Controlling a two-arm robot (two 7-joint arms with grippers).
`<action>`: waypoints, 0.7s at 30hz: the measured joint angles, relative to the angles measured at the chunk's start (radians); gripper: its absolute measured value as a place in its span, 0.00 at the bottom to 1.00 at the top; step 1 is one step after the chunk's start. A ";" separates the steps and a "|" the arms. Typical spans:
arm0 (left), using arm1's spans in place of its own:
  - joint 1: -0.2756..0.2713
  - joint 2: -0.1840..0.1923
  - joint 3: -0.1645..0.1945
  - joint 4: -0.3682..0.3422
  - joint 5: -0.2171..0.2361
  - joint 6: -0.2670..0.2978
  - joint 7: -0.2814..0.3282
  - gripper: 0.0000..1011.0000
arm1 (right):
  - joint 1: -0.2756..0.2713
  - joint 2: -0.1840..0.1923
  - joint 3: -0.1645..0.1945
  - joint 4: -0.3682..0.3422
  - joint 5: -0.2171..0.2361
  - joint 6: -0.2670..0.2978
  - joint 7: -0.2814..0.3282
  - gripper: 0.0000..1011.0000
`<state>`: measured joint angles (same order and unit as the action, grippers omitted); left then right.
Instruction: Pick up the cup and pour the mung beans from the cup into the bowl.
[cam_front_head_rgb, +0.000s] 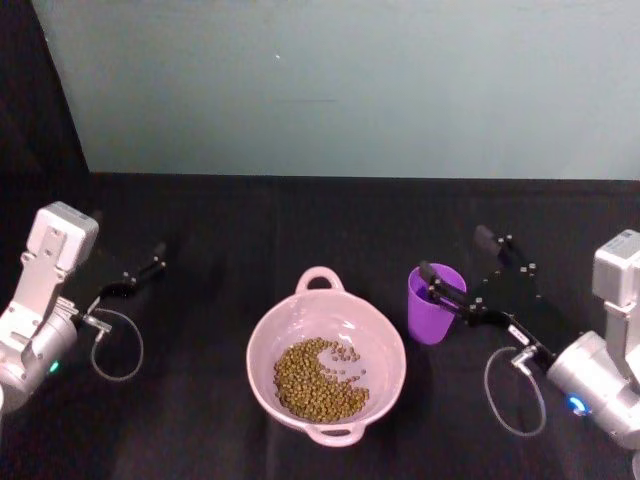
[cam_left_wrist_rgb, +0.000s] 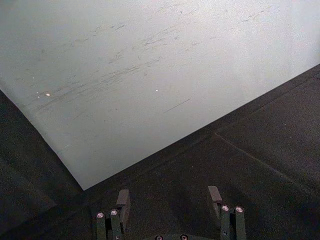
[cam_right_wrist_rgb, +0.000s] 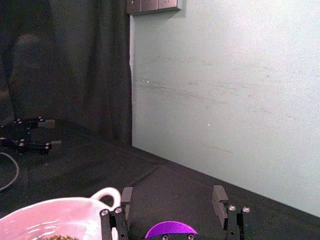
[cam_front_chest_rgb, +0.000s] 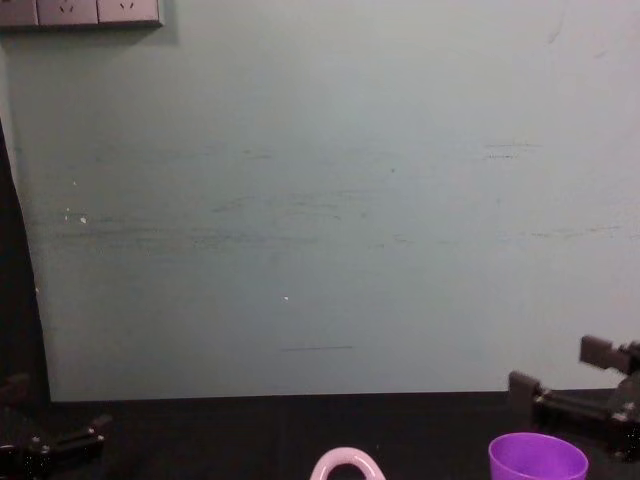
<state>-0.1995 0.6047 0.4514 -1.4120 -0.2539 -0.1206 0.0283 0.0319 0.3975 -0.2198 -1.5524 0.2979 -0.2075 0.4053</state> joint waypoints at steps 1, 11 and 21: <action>0.000 0.000 0.000 0.000 0.000 0.000 0.000 1.00 | -0.010 0.006 0.008 -0.019 -0.001 0.006 -0.005 0.99; 0.000 0.000 0.000 0.000 0.000 0.000 0.000 1.00 | -0.097 -0.002 0.070 -0.149 -0.048 0.106 -0.135 0.99; 0.000 0.000 0.000 0.000 0.000 0.000 0.000 1.00 | -0.181 -0.094 0.131 -0.178 -0.144 0.108 -0.324 0.99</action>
<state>-0.1995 0.6047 0.4514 -1.4120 -0.2539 -0.1206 0.0283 -0.1487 0.3038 -0.0885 -1.7303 0.1535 -0.0998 0.0817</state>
